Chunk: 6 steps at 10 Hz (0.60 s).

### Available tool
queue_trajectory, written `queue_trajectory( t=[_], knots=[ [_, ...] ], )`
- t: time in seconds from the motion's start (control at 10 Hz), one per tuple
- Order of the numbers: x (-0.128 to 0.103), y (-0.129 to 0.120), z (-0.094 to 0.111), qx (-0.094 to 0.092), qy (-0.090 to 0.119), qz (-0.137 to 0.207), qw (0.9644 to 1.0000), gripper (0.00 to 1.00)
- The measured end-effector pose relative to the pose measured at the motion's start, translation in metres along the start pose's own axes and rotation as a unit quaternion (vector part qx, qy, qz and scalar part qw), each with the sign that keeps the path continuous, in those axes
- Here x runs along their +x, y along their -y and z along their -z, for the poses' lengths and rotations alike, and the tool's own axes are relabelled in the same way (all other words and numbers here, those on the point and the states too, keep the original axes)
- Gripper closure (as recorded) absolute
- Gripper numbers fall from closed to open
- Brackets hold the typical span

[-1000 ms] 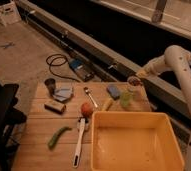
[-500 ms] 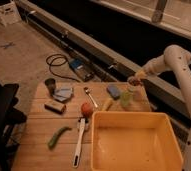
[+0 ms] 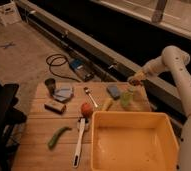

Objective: Place grapes in table surface

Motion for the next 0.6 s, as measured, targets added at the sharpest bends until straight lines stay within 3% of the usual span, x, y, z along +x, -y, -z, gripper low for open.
queue_trajectory(
  t=[0.6],
  knots=[
    [0.011, -0.005, -0.025, -0.029, -0.012, -0.012, 0.9994, 0.20]
  ],
)
